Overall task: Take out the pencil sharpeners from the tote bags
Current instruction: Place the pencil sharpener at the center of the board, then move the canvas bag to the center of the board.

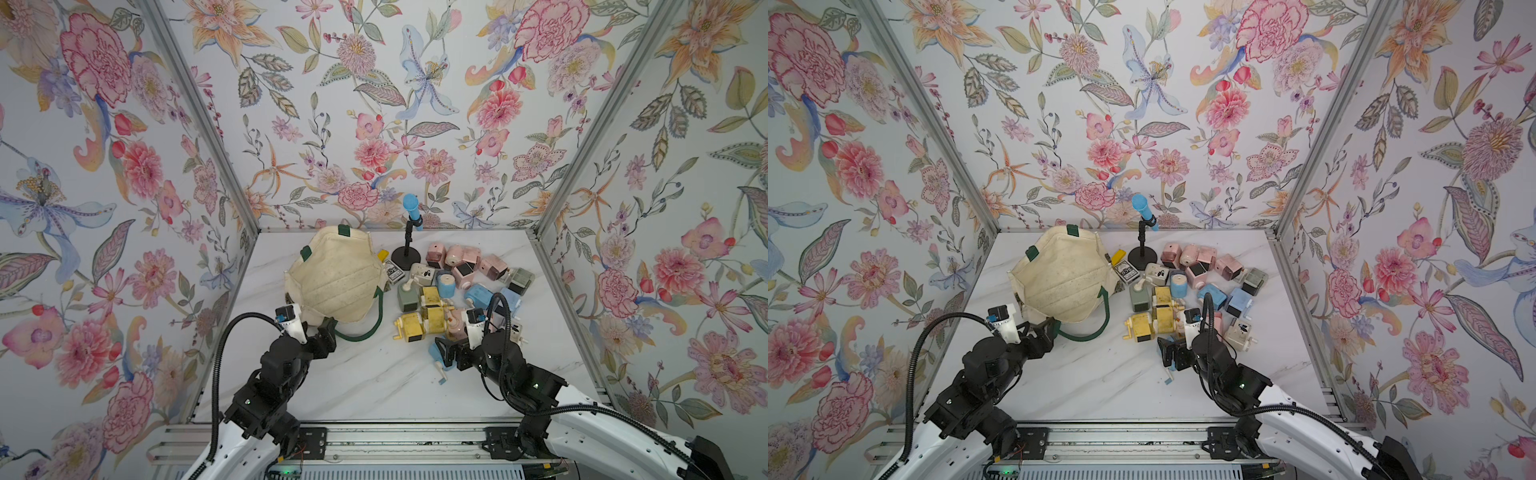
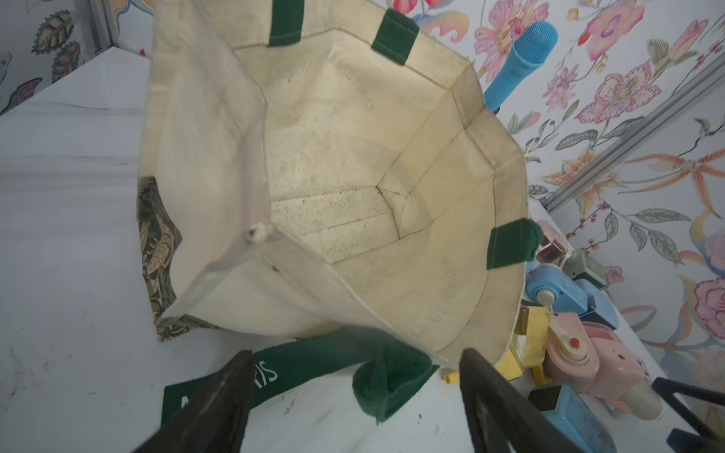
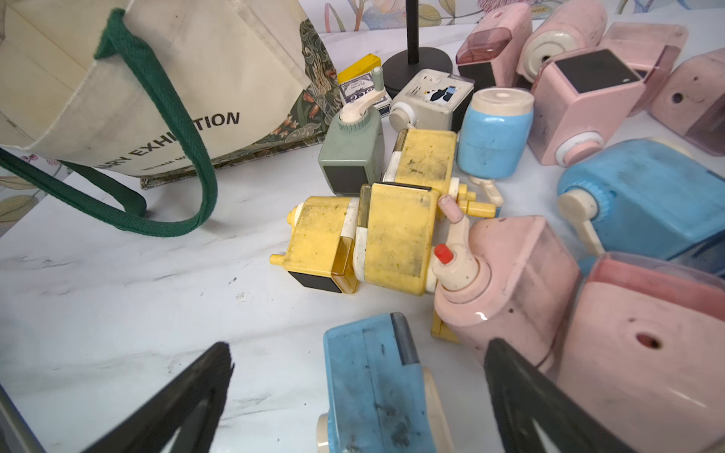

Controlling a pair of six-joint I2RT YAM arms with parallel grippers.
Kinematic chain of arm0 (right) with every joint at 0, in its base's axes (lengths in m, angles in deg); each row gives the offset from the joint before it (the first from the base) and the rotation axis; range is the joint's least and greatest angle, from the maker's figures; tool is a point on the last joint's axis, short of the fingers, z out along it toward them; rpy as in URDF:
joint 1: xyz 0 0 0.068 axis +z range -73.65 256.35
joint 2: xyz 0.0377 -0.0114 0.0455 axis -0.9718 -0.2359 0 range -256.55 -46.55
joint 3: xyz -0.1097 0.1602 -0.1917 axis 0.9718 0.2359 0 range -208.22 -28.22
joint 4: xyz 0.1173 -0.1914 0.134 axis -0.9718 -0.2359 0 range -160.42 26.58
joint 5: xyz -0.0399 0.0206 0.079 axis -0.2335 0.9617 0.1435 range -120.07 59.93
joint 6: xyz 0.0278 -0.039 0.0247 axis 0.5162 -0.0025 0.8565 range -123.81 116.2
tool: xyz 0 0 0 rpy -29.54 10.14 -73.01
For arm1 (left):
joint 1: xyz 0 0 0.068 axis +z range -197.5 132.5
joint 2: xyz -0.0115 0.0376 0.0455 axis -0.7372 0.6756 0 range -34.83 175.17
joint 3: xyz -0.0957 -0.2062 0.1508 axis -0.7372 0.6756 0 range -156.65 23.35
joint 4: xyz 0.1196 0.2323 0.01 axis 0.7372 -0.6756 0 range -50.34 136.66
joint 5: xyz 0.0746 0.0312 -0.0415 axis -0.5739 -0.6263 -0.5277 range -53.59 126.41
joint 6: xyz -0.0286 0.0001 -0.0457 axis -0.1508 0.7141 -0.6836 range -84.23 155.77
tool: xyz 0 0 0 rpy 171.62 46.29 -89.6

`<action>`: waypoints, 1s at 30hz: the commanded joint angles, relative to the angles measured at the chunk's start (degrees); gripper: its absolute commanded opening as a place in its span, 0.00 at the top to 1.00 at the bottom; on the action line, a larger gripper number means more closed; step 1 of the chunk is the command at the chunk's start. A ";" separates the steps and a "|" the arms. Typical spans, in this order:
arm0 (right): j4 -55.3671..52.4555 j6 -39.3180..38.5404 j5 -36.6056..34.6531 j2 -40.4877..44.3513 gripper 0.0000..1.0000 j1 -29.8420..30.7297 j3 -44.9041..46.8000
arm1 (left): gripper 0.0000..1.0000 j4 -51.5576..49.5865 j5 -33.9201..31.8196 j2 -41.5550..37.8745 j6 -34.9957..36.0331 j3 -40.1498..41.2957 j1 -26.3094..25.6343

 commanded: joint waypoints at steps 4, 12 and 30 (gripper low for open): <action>-3.78 0.41 -1.40 2.98 0.00 -0.44 1.47 | 0.38 -2.38 -11.10 -4.06 -3.53 3.50 -3.46; -4.13 0.66 -1.13 4.80 0.00 -0.62 2.15 | 0.38 5.68 -14.05 6.98 -1.36 7.58 -3.38; -4.31 -1.65 -11.03 10.00 0.00 -7.71 4.70 | 0.24 49.16 -0.83 27.18 28.08 9.53 21.02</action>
